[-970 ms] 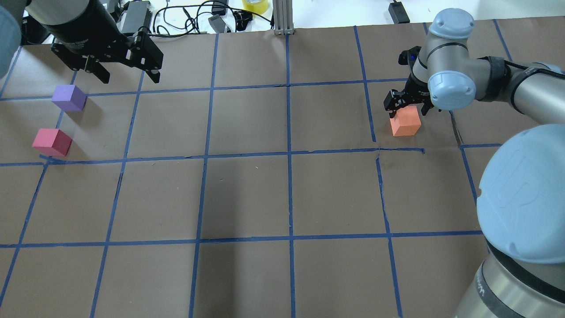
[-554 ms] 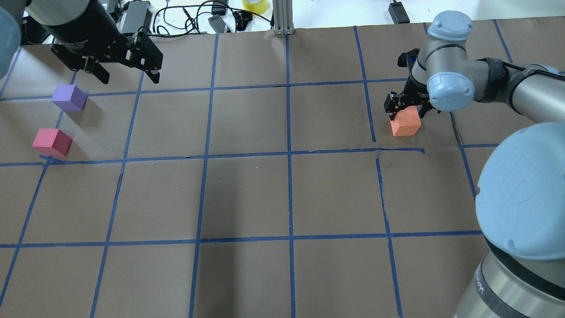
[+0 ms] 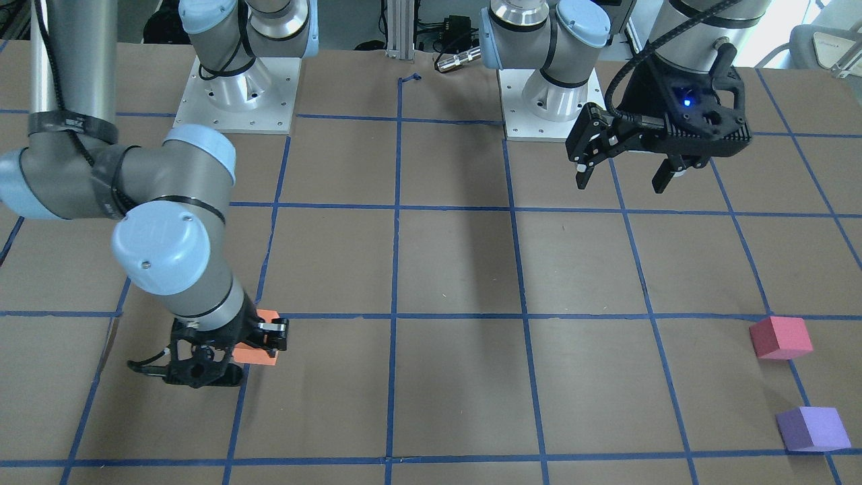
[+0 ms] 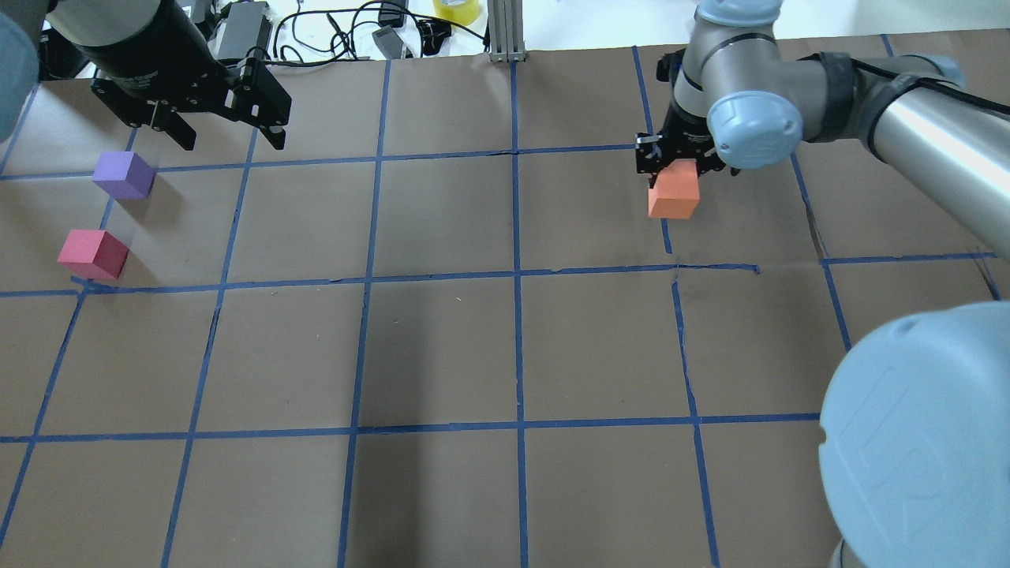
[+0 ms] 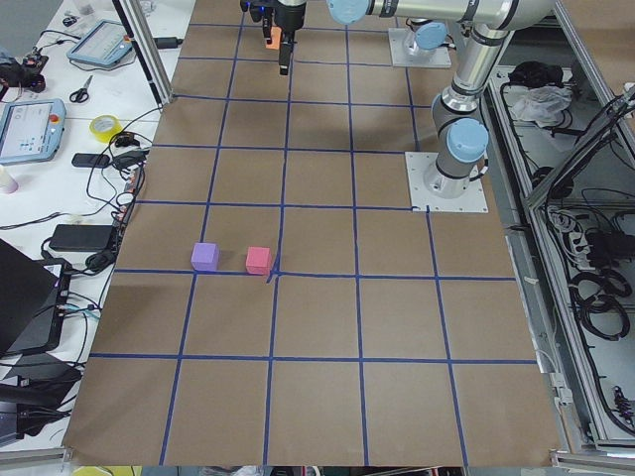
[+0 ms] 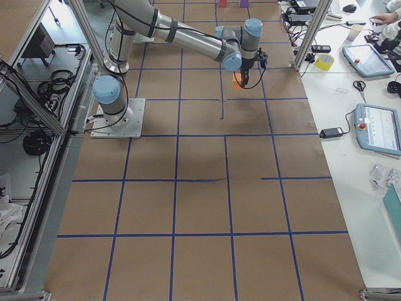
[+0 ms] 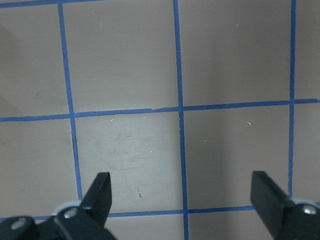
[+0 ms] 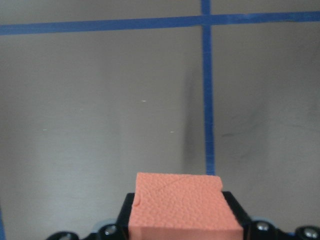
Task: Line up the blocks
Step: 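Carry the orange cube with the right gripper toward the table center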
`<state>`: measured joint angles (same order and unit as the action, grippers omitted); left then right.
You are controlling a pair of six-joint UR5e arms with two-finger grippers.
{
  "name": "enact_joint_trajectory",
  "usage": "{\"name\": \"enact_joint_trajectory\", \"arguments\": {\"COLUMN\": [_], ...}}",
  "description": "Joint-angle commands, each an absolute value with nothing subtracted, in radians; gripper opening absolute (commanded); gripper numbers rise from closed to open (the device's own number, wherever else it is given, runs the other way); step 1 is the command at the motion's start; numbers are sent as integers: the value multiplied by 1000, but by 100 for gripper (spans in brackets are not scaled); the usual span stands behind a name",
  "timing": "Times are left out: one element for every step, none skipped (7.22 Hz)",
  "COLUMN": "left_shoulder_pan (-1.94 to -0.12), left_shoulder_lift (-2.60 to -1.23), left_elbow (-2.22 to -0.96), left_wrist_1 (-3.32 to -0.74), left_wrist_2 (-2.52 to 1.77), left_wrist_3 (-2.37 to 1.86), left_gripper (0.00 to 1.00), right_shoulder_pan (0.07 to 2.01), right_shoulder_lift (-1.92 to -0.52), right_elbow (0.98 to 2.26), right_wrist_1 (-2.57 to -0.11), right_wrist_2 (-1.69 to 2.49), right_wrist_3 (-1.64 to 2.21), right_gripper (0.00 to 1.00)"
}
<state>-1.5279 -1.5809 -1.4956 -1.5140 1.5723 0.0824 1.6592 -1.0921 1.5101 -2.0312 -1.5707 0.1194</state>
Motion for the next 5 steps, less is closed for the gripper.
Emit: {"name": "enact_joint_trajectory", "arguments": {"left_shoulder_pan": [-1528, -1528, -1528, -1528, -1528], "left_shoulder_lift": [-1582, -1580, -1583, -1583, -1583], "left_elbow": [-1496, -1496, -1494, -1494, -1494], "left_wrist_1": [-1514, -1514, -1514, -1514, -1514], "left_wrist_2": [1572, 1575, 1575, 1577, 1577], "left_wrist_3": [80, 78, 77, 77, 77], "left_gripper": [100, 100, 100, 100, 100], "right_shoulder_pan": [1829, 1877, 1914, 1951, 1968], "right_shoulder_lift": [-1043, -1004, -953, -899, -862], "right_elbow": [1435, 1386, 1334, 1294, 1273], "right_wrist_1": [-2037, -2039, -2039, -2060, -2091], "right_wrist_2": [-1569, -1569, -1568, -1554, -1540], "right_wrist_3": [244, 315, 331, 330, 331], "right_gripper": [0, 0, 0, 0, 0]}}
